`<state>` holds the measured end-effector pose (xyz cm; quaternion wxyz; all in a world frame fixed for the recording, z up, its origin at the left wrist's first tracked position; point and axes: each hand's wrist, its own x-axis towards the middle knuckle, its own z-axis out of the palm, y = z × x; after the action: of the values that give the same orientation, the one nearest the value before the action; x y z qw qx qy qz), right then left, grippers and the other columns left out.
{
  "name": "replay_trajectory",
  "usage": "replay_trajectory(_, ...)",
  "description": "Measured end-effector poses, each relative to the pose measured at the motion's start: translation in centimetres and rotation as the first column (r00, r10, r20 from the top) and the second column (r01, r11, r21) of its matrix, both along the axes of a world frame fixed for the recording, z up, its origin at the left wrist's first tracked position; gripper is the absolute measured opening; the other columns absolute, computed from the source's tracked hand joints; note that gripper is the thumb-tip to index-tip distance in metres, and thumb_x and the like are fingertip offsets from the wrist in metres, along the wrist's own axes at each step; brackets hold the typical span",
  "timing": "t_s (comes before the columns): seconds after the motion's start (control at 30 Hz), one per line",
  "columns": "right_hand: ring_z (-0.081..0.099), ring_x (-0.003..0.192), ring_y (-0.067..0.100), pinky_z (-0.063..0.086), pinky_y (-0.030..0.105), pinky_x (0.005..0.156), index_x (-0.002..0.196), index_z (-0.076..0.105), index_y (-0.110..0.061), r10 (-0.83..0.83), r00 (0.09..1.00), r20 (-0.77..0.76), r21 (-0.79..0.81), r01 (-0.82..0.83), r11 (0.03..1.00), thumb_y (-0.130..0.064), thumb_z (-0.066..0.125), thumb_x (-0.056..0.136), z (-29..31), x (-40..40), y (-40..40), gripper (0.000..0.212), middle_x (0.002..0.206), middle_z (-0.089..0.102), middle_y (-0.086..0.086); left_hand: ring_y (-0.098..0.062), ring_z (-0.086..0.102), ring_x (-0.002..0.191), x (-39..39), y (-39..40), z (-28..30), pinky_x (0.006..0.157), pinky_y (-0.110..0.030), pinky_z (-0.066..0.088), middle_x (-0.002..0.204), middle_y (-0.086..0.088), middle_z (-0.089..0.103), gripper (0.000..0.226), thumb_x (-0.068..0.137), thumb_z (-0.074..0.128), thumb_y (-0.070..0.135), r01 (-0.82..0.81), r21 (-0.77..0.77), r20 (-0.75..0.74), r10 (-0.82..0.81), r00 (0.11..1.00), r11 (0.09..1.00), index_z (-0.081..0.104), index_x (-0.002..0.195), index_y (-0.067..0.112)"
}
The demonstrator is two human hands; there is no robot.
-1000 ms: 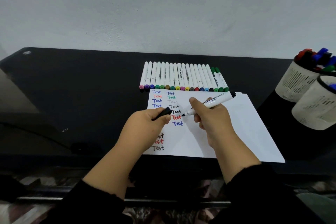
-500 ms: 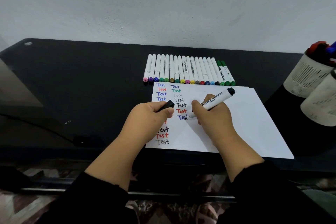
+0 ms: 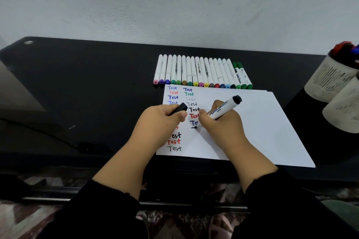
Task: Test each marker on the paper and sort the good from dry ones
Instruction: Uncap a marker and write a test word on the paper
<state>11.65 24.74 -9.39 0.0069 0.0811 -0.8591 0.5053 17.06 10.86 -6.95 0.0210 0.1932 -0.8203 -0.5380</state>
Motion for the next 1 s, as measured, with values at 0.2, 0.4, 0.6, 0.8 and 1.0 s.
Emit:
replay_trajectory(0.2, 0.039, 0.051, 0.012, 0.031, 0.020, 0.048, 0.060, 0.032, -0.015, 0.013, 1.000, 0.002, -0.006, -0.013, 1.000, -0.020, 0.061, 0.088, -0.16, 0.00, 0.01, 0.040, 0.054, 0.039, -0.002, -0.006, 0.058, 0.080, -0.05, 0.01, -0.17, 0.056, -0.014, 0.037, 0.086, 0.006, 0.066, 0.019, 0.090, 0.058, 0.033, 0.010, -0.018, -0.007, -0.010, 1.000, 1.000, 0.069, 0.104, 0.026)
replay_trajectory(0.4, 0.035, 0.047, 0.010, 0.029, 0.018, 0.045, 0.059, 0.029, -0.015, -0.024, 0.999, -0.029, -0.020, 0.024, 1.000, -0.017, 0.061, 0.086, -0.25, 0.00, 0.16, 0.042, 0.053, 0.036, -0.002, -0.004, 0.058, 0.078, -0.14, 0.03, -0.23, 0.056, -0.012, 0.035, 0.085, 0.008, 0.065, 0.020, 0.090, 0.059, 0.033, 0.018, -0.008, -0.009, -0.018, 1.000, 1.000, 0.069, 0.105, 0.027)
replay_trajectory(0.6, 0.034, 0.050, 0.014, 0.026, 0.020, 0.047, 0.060, 0.029, -0.015, -0.020, 0.999, -0.049, -0.001, 0.020, 1.000, -0.017, 0.060, 0.087, -0.17, 0.07, 0.15, 0.041, 0.054, 0.034, 0.000, -0.006, 0.058, 0.077, -0.18, 0.23, -0.26, 0.056, -0.012, 0.040, 0.088, 0.004, 0.068, 0.018, 0.089, 0.059, 0.034, 0.025, -0.010, -0.001, -0.025, 1.000, 1.000, 0.068, 0.104, 0.029)
replay_trajectory(0.8, 0.036, 0.052, 0.015, 0.029, 0.027, 0.052, 0.060, 0.029, -0.015, -0.034, 0.998, -0.050, 0.004, 0.034, 0.999, -0.016, 0.059, 0.086, -0.18, 0.17, 0.17, 0.040, 0.055, 0.035, 0.000, -0.010, 0.060, 0.079, -0.11, 0.26, -0.30, 0.060, -0.013, 0.042, 0.090, 0.000, 0.069, 0.016, 0.089, 0.060, 0.034, 0.020, -0.001, -0.007, -0.020, 1.000, 1.000, 0.068, 0.102, 0.030)
replay_trajectory(1.0, 0.037, 0.052, 0.016, 0.029, 0.027, 0.051, 0.060, 0.029, -0.014, -0.053, 0.996, -0.078, 0.022, 0.055, 0.998, -0.016, 0.058, 0.086, -0.18, 0.19, 0.26, 0.040, 0.054, 0.035, 0.000, -0.007, 0.060, 0.078, -0.28, 0.24, -0.50, 0.055, -0.009, 0.041, 0.088, 0.005, 0.068, 0.023, 0.089, 0.059, 0.035, 0.019, -0.014, -0.003, -0.019, 1.000, 1.000, 0.067, 0.110, 0.028)
